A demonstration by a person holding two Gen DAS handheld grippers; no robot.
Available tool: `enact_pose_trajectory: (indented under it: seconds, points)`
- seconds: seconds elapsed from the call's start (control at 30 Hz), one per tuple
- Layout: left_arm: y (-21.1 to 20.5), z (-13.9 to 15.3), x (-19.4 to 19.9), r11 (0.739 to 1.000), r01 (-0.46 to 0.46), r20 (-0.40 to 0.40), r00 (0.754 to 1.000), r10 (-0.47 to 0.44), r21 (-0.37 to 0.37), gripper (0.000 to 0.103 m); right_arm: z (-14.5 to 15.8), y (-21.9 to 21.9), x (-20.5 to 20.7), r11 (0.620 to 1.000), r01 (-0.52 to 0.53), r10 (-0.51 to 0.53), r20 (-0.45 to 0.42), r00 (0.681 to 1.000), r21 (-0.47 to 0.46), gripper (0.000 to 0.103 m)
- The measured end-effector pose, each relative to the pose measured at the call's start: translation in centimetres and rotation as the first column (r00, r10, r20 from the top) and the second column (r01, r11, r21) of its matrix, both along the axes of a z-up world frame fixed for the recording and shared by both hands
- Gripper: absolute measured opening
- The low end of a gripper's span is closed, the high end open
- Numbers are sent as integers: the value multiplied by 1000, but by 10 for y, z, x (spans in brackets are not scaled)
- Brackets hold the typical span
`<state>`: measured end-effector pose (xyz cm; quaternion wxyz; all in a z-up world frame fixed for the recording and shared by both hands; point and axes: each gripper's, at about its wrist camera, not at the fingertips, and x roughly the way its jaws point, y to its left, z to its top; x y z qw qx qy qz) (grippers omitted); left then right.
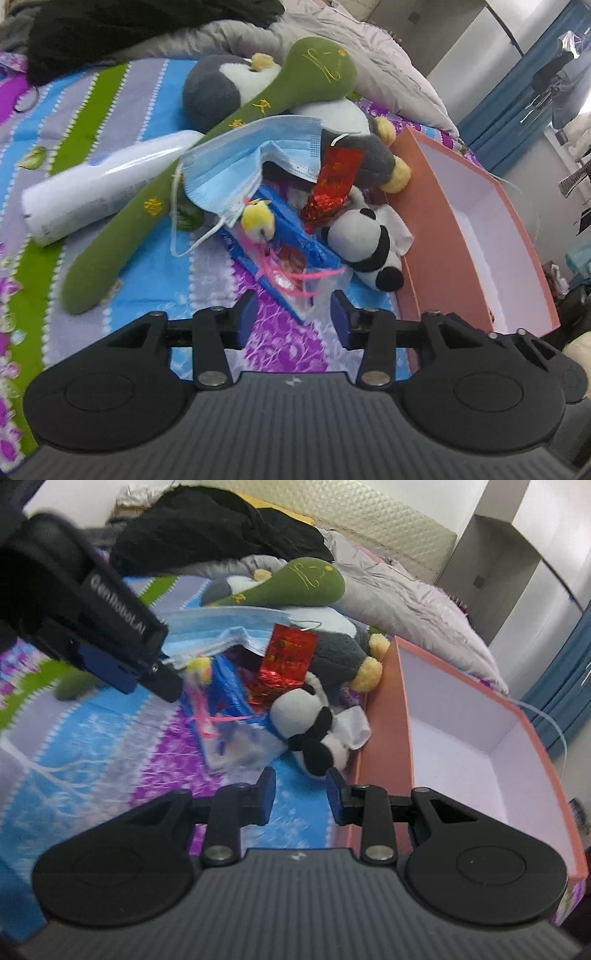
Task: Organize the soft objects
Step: 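Move the right gripper back toward the panda plush, then grasp the panda plush with the right gripper while the left gripper grasps the yellow chick toy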
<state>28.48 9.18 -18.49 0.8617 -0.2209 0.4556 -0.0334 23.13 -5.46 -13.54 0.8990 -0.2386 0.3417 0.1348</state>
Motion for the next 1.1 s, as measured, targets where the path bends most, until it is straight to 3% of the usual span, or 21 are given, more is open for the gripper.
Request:
enact_pose_trajectory:
  seconds: [0.3, 0.43, 0.67, 0.83, 0.9, 1.0, 1.1]
  points:
    - [-2, -34, 49, 978, -70, -80, 995, 55, -195, 58, -31, 13, 29, 991, -21, 25, 28, 999, -135, 33]
    - [-4, -44, 66, 968, -110, -123, 989, 84, -225, 58, -42, 17, 38, 984, -36, 41, 24, 999, -175, 33]
    - [0, -58, 86, 961, -183, -181, 972, 146, -208, 56, -54, 23, 48, 978, -38, 47, 38, 998, -204, 33]
    - [-5, -64, 95, 972, -170, -200, 970, 137, -162, 39, -60, 23, 60, 979, -29, 34, 21, 999, -203, 33]
    - [-8, -64, 98, 977, -157, -197, 972, 126, -147, 22, -65, 24, 65, 977, -46, 48, 6, 999, -207, 34]
    - [-16, -58, 99, 990, -104, -172, 981, 86, -97, 12, -63, 19, 73, 981, -30, 33, 13, 999, -192, 33]
    - [-20, -52, 99, 996, -59, -166, 985, 49, -60, 9, -59, 16, 77, 984, -25, 24, -5, 1000, -176, 32]
